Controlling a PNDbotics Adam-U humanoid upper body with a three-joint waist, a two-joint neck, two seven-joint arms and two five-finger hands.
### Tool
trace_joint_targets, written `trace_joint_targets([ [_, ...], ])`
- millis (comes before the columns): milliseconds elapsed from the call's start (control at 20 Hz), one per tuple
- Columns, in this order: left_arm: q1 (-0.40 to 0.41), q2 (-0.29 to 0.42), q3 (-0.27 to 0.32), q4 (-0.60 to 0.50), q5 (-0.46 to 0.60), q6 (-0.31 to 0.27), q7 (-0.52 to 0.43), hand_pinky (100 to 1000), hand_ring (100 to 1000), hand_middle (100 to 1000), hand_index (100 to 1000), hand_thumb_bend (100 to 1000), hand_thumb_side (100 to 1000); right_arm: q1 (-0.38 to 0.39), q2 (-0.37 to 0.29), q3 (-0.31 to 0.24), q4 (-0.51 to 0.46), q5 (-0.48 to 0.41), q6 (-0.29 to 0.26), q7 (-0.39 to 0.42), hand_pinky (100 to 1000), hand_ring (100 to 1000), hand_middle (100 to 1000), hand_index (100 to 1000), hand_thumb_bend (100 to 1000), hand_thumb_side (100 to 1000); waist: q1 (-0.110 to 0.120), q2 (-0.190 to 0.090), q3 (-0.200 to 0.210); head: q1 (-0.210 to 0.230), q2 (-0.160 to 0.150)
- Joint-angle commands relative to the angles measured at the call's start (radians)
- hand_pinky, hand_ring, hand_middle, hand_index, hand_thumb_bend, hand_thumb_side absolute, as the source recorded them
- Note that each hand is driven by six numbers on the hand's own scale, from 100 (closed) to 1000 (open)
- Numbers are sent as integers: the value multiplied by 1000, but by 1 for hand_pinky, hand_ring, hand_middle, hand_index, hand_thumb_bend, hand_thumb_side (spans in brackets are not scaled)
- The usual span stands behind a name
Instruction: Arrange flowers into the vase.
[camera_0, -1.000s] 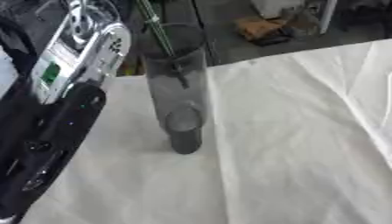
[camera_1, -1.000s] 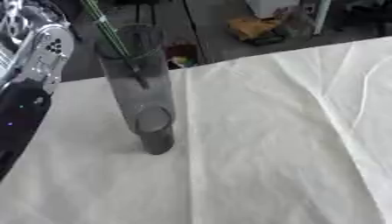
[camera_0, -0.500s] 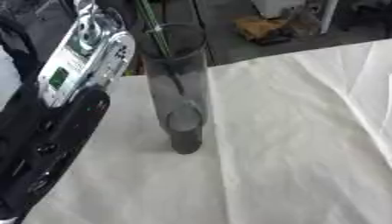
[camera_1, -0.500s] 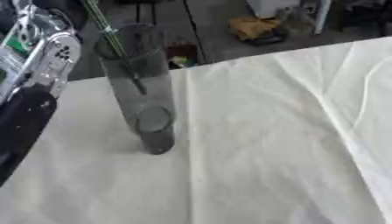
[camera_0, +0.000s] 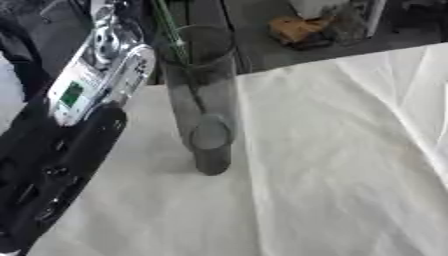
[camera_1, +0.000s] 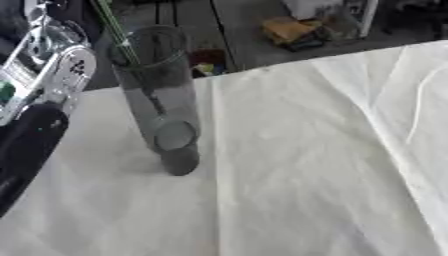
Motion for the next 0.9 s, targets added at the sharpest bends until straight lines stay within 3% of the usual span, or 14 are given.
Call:
trace_joint_targets([
  [50, -16, 17, 2, 0, 3, 12, 4, 100, 100, 100, 100, 100, 694, -8, -7, 0, -16, 2, -12, -6, 755, 830, 576, 883, 100, 1000, -6, -19, 0, -2, -13],
  [900, -15, 12, -22, 23, 20, 56, 28, 100, 100, 100, 100, 100, 744, -10, -5, -1, -16, 1, -9, -2, 756, 832, 574, 883, 100, 1000, 0, -16, -4, -7, -18],
])
